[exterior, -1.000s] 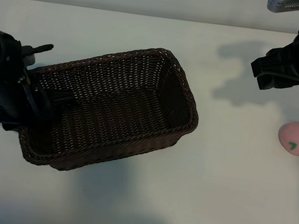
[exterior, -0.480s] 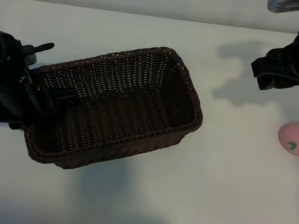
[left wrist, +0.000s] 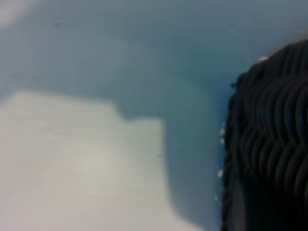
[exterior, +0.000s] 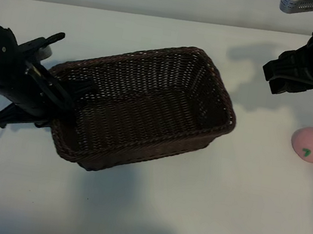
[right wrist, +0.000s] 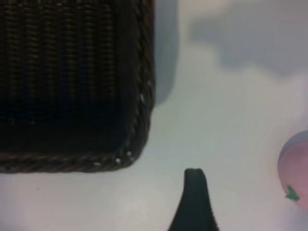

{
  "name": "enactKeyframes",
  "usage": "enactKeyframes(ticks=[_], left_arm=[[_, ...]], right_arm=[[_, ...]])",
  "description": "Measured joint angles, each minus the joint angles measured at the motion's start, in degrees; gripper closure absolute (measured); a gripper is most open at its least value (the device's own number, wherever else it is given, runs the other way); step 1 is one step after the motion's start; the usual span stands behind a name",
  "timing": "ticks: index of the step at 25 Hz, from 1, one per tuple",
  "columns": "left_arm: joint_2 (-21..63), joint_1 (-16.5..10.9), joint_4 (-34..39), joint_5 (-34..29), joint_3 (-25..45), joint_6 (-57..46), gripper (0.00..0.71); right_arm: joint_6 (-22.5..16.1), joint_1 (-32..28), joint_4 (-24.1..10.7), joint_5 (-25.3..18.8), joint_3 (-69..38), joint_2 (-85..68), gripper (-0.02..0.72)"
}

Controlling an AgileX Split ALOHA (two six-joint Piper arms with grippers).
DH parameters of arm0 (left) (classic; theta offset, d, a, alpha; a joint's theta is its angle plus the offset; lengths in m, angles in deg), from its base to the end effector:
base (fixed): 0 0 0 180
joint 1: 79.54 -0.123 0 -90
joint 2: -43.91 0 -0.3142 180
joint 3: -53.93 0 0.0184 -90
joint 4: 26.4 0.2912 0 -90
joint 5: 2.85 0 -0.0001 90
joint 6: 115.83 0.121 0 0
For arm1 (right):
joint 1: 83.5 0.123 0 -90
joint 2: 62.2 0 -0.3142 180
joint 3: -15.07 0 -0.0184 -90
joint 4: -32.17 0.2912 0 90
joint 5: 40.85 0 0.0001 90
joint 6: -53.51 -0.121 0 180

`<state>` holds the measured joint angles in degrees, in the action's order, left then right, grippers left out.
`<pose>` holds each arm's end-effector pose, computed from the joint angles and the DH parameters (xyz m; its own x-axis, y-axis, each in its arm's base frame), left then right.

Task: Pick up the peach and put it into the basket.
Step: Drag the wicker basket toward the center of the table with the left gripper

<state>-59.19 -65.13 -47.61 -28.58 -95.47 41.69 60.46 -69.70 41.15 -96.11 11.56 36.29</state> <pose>0.3239 -0.1029 0.1304 -0.8712 -0.4551 -0.1839 -0.3714 0.8562 -0.3592 0.3673 0.1062 0.2808 -0.8840 -0.2493 -0.3954 -0.3134 0.9437 0.1056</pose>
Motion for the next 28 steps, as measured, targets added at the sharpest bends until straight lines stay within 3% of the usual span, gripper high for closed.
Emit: enactKeyframes(ticks=[5, 10, 15, 24, 28], left_arm=[[-0.06, -0.6, -8.82, 0.13, 0.07, 8.89, 0.55], [0.33, -3.97, -13.76, -1.09, -0.58, 17.55, 0.55], [0.33, -7.18, -13.46, -6.87, -7.14, 24.32, 0.55], [-5.05, -7.36, -4.7, -17.94, -23.66, 24.66, 0.55], [-8.91, -7.3, -3.57, -19.94, -28.26, 24.2, 0.55]], right_arm=[[0.0, 0.0, 0.0, 0.0, 0.0, 0.0, 0.155], [0.0, 0.0, 0.0, 0.0, 0.0, 0.0, 0.155], [0.0, 0.0, 0.0, 0.0, 0.0, 0.0, 0.155], [0.0, 0.0, -0.01, -0.04, 0.0, 0.0, 0.155], [0.0, 0.0, -0.01, -0.04, 0.0, 0.0, 0.156]])
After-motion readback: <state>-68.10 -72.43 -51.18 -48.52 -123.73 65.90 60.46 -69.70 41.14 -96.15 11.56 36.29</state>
